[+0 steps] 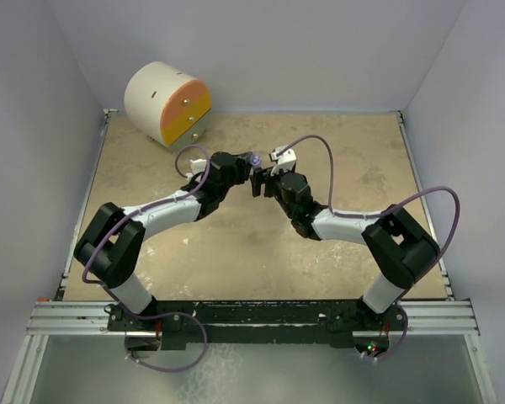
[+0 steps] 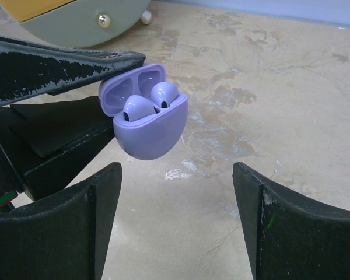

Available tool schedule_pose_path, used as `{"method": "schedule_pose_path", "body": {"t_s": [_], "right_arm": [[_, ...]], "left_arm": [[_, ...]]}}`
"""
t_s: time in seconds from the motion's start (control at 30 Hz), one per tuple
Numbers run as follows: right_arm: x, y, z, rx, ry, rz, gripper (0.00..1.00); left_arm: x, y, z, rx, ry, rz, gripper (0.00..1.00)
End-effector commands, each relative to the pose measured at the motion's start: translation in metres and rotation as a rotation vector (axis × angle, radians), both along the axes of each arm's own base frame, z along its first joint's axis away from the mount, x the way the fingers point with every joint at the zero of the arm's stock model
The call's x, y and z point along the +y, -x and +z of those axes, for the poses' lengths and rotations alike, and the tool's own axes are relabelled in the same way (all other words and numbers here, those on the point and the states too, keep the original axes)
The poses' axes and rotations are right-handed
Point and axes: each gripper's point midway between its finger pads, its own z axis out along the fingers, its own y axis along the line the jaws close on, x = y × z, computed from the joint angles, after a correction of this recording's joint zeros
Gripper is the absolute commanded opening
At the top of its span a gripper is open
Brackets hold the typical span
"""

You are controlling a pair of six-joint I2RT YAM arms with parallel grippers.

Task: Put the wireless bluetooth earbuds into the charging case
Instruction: Close the charging case.

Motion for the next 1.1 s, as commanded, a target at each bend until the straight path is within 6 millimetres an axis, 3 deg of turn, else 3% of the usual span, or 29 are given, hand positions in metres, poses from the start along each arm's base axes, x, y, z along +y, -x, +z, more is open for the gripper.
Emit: {"method": "schedule_pose_path", "body": {"t_s": [0.0,0.5,1.07], "right_arm": [[0.013,-0.006,0.023,-0.051,-0.072,0.023,0.79],[0.006,-0.021,0.025,-0.077,-0.099,-0.061,0.81],[-0.03,-0.034,0.028,-0.078,-0.08,-0.178,0.82]], "left_arm": [[-0.003,-0.004,0.045,-0.078,0.071,0.018,0.0],[-0.006,0.004,0.033,-0.048,0.079,-0.012,0.0],[0.002,0.014,0.02,-0.027,0.069,-0.006,0.0]]}}
